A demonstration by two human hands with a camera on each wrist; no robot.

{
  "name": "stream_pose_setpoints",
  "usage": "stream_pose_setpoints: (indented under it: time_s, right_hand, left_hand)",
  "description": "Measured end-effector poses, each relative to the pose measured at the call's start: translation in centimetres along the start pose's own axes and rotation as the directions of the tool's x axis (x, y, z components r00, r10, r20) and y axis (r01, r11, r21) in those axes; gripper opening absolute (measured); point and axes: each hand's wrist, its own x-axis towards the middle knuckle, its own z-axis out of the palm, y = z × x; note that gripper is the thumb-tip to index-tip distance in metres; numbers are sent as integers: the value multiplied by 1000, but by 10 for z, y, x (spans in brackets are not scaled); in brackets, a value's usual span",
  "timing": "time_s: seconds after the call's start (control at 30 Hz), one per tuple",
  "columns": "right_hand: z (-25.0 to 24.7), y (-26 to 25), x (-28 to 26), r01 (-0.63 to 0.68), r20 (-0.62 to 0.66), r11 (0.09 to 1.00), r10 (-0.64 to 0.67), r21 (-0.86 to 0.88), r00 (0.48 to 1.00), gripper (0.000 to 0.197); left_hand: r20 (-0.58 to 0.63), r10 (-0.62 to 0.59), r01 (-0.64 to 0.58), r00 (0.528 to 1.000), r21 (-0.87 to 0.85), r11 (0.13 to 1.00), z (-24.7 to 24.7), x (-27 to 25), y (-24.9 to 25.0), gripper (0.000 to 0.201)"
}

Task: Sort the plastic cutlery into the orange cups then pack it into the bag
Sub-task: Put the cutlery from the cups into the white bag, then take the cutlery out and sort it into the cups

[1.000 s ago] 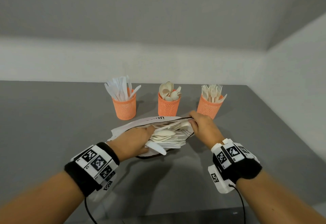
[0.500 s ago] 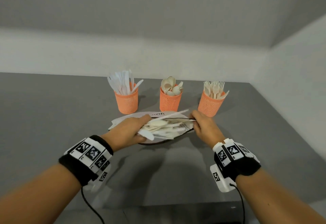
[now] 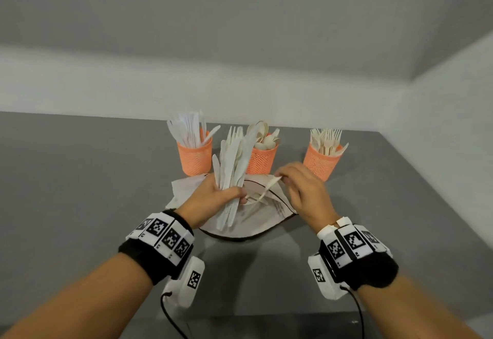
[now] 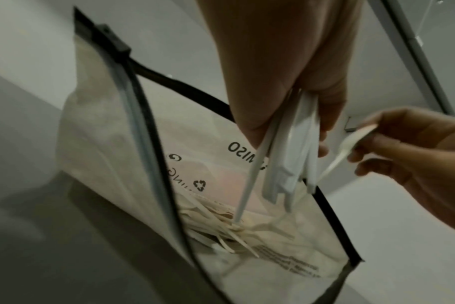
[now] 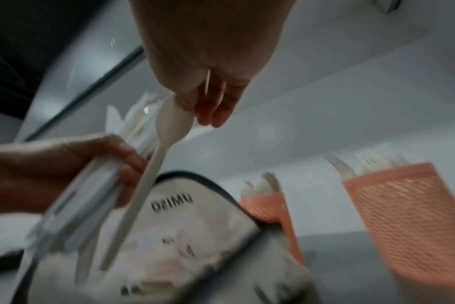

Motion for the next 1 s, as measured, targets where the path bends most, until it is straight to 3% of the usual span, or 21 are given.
stream_pose_setpoints:
  time_s: [0.1, 0.23, 0.4, 0.5, 0.57, 0.6, 0.67, 0.73, 0.9, 1.0]
  right_hand:
    - [-3, -14, 18, -38, -57, 994, 44, 100, 997, 21]
    - [1, -23, 38, -91, 2, 989, 92, 115, 996, 19]
    - [15, -32, 55, -179, -47, 970, 189, 163, 981, 15]
    - [23, -32, 57, -300, 71, 882, 295, 364, 953, 22]
    - [32, -23, 51, -473, 246, 780, 405, 410, 881, 30]
    - [37, -15, 46, -521, 337, 790, 419, 323, 843, 32]
    - [51, -3, 34, -478, 553, 878, 381, 37, 741, 32]
    - [65, 0, 23, -388, 703, 916, 343, -103, 623, 30]
    - [83, 1, 16, -316, 839, 938, 285, -144, 463, 33]
    - [90, 6, 19, -219, 882, 962, 243, -165, 403, 36]
  left_hand:
    - [-11, -44, 42, 999, -119, 992, 5, 1, 1, 12]
    - [30, -77, 82, 997, -210, 974, 9, 0, 9, 23]
    - [69, -110, 127, 991, -321, 939, 5, -2, 20, 24]
    - [18, -156, 152, 988, -349, 925, -7, -1, 20, 26]
    - [-18, -177, 160, 984, -351, 923, -14, -3, 19, 21]
    - [-44, -190, 162, 981, -359, 919, -17, -4, 18, 19]
    - [-81, -212, 163, 974, -401, 902, -21, -4, 16, 18]
    - [-103, -217, 153, 971, -431, 889, -26, -1, 14, 21]
    - [-140, -226, 141, 964, -455, 879, -31, 12, 13, 25]
    - [-183, -243, 142, 953, -436, 889, -31, 21, 10, 22]
